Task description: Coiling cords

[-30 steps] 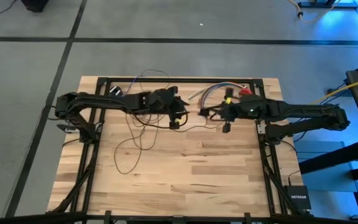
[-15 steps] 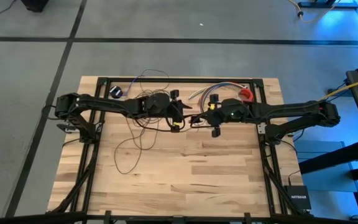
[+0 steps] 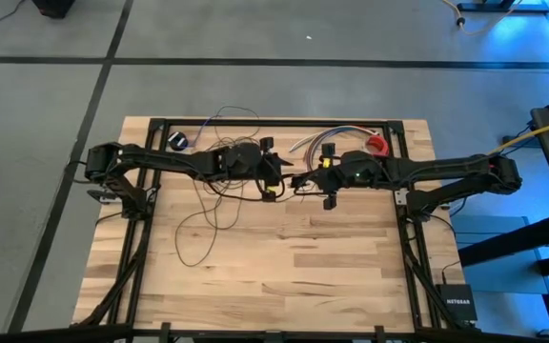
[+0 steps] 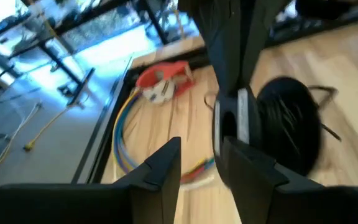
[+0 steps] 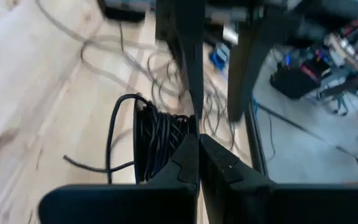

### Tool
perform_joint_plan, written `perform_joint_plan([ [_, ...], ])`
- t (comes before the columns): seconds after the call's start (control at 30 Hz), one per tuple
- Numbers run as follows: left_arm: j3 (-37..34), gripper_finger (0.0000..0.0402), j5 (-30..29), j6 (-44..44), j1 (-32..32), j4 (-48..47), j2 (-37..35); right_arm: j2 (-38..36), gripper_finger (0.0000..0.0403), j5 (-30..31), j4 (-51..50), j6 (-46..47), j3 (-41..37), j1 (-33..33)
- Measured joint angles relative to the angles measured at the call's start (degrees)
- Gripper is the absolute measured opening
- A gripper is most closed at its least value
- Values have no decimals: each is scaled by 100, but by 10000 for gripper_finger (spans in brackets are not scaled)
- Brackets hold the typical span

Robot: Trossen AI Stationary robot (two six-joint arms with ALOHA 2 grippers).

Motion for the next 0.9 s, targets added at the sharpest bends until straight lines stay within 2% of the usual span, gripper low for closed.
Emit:
perform_joint_plan([
  [0.07,-4,108,-192,20,-23,-184,-85,0,5,90,-237,16,0,-4],
  [0.27,-2,100,-109,17,-73,-177,-171,0,5,381,-141,103,0,-7],
  [0.43,-2,100,1,-4,-88,-138,-122,0,5,-139,120,96,0,-7],
  [0.57,-2,97,-4,47,-92,-121,-96,6,5,-200,295,81,0,-7],
  [0.67,-2,73,-8,94,-99,-84,-96,7,5,-192,435,3,0,-9],
  [0.8,-2,13,-23,110,-103,-62,-96,7,5,-222,440,-20,0,-7],
  [0.9,-2,12,-18,98,-103,-54,-90,7,5,-219,338,-17,0,-7],
])
